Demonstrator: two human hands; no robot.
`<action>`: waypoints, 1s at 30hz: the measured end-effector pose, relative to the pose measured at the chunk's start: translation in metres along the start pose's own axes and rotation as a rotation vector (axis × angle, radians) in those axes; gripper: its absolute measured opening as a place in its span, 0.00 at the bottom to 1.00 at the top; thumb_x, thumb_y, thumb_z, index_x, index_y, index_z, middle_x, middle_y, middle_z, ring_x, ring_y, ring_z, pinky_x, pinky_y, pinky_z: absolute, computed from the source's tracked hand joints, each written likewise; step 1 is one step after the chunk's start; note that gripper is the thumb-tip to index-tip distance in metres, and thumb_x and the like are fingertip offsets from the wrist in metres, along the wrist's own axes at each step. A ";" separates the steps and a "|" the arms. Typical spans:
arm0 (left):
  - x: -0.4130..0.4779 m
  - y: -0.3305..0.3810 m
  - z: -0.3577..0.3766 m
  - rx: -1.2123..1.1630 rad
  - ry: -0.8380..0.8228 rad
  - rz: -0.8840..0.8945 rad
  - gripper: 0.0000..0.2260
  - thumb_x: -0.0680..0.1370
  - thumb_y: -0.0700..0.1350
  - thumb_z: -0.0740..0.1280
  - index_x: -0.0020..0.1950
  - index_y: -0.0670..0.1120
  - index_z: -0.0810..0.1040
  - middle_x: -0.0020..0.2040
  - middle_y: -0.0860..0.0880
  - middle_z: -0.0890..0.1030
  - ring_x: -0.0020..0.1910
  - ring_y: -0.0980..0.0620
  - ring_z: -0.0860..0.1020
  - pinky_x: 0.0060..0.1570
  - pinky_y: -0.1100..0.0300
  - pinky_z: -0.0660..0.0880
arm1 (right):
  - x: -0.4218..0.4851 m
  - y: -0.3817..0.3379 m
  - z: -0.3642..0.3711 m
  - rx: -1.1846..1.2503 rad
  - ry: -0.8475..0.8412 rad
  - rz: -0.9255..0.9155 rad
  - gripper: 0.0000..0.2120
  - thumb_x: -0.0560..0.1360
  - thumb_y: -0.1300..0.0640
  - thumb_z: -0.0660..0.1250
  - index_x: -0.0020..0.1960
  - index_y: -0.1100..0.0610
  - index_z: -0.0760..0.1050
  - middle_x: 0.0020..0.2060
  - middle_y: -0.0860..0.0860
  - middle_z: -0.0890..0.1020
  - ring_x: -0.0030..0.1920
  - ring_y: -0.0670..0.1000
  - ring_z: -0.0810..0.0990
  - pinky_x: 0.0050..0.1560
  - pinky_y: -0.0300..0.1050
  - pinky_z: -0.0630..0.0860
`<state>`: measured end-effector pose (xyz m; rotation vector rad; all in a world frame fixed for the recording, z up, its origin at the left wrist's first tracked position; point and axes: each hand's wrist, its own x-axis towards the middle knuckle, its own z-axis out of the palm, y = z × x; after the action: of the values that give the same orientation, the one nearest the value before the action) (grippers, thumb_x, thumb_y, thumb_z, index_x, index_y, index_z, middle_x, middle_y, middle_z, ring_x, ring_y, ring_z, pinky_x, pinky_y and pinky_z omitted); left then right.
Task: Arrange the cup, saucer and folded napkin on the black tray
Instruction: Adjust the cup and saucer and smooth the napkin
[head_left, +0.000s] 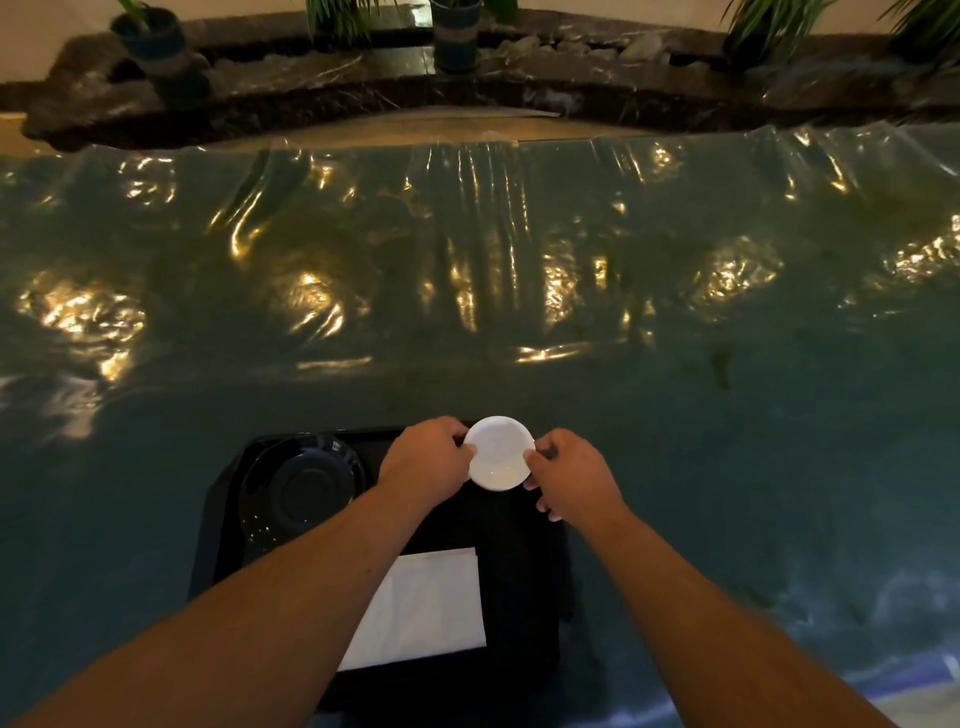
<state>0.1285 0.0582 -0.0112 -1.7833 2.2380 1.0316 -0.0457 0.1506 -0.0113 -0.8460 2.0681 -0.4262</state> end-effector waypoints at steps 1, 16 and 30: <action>-0.001 -0.001 0.002 -0.039 -0.004 -0.021 0.08 0.79 0.54 0.68 0.56 0.54 0.81 0.46 0.53 0.81 0.43 0.52 0.77 0.39 0.56 0.70 | 0.002 0.000 -0.001 0.015 0.008 -0.001 0.03 0.82 0.50 0.66 0.53 0.50 0.75 0.39 0.50 0.85 0.32 0.51 0.85 0.30 0.45 0.83; -0.017 -0.007 0.031 -0.403 -0.042 -0.181 0.11 0.77 0.56 0.72 0.51 0.52 0.75 0.47 0.50 0.81 0.45 0.50 0.81 0.49 0.45 0.83 | 0.025 -0.021 -0.020 0.013 -0.071 -0.005 0.07 0.82 0.50 0.68 0.53 0.53 0.79 0.40 0.56 0.86 0.34 0.53 0.84 0.33 0.48 0.83; -0.005 -0.007 0.013 -0.195 -0.018 -0.097 0.16 0.79 0.61 0.65 0.62 0.54 0.77 0.51 0.53 0.83 0.46 0.51 0.82 0.48 0.50 0.81 | 0.008 0.001 -0.001 -0.114 0.064 -0.105 0.05 0.79 0.49 0.66 0.53 0.47 0.75 0.45 0.48 0.82 0.41 0.46 0.80 0.34 0.43 0.74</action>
<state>0.1323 0.0691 -0.0221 -1.9272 2.0803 1.2791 -0.0499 0.1458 -0.0161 -1.0244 2.1287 -0.3997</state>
